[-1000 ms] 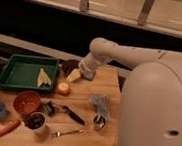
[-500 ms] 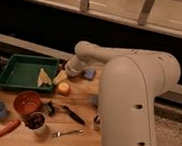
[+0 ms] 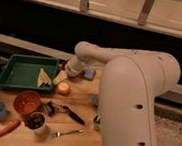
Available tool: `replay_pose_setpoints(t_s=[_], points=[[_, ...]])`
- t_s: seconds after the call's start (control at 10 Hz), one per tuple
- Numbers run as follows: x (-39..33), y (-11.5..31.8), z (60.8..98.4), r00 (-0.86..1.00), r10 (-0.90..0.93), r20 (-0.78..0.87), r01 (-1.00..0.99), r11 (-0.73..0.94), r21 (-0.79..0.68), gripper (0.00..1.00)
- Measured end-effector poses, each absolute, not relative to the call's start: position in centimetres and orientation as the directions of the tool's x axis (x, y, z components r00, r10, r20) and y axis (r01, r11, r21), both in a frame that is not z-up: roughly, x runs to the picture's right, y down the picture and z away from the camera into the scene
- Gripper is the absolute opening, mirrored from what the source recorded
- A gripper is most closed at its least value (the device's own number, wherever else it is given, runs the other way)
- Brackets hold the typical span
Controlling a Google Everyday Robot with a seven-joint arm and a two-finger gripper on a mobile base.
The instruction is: Place apple in red bowl
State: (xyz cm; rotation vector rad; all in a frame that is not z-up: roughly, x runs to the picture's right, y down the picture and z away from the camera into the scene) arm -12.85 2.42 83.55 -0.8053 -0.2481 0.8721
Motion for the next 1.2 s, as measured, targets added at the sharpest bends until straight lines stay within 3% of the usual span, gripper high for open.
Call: replay_pose_setpoints(t_s=[1.2], points=[[-13.5,6.8,88.7,0.600,0.773,-0.208,-0.660,0.330,-0.675,0.80]])
